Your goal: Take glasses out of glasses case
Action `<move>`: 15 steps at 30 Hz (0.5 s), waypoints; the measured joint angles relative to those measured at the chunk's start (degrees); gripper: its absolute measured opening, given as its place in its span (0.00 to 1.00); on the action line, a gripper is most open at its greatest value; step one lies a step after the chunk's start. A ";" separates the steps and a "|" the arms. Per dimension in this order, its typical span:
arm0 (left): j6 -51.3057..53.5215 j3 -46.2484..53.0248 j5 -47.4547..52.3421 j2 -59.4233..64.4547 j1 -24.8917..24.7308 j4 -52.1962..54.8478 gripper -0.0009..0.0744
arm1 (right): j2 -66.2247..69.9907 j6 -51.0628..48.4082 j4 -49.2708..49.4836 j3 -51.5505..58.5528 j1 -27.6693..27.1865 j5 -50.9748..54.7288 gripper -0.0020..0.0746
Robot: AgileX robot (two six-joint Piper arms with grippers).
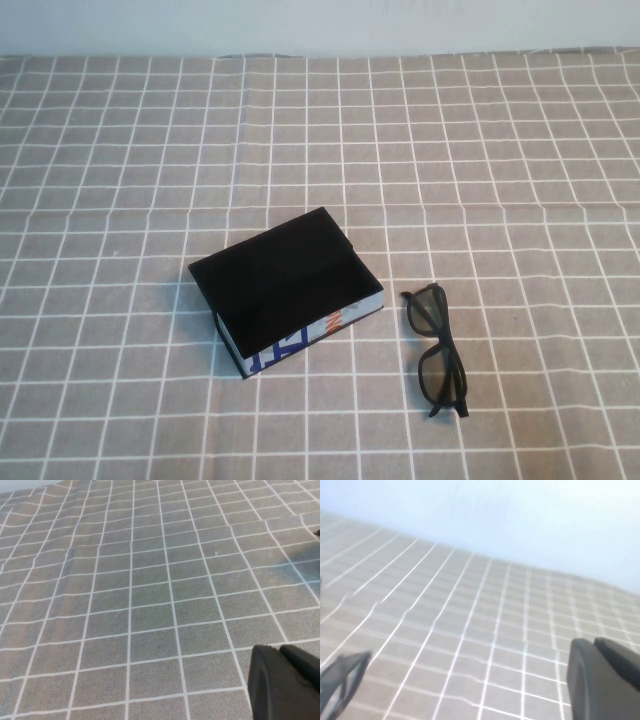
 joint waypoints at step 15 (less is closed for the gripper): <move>0.00 0.00 0.00 0.00 0.00 0.00 0.01 | -19.60 0.00 12.07 5.05 -4.09 6.13 0.00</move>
